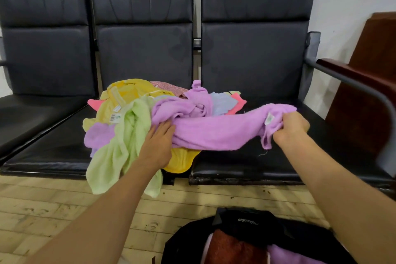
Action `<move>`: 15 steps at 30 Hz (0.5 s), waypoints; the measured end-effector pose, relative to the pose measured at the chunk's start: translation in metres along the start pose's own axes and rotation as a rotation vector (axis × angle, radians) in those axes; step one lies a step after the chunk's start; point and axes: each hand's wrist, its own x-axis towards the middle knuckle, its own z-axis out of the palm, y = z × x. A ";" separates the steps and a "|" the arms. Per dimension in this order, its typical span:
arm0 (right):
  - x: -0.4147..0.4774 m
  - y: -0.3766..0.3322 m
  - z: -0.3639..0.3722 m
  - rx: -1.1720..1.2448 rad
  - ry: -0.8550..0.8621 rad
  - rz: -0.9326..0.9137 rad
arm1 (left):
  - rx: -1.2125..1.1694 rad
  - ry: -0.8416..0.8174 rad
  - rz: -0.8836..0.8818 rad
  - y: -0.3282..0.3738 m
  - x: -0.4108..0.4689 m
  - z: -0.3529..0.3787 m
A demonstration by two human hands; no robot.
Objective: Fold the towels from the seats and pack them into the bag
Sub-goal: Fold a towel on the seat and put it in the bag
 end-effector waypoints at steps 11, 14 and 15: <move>-0.016 0.085 0.061 -0.984 -0.211 -0.887 | -0.038 -0.027 0.006 0.005 0.004 0.003; -0.025 0.092 0.087 -1.187 -0.429 -0.949 | -0.080 -0.048 0.031 0.002 0.005 0.002; -0.025 0.097 0.094 -1.254 -0.467 -0.945 | -0.097 -0.058 0.046 0.002 0.005 0.002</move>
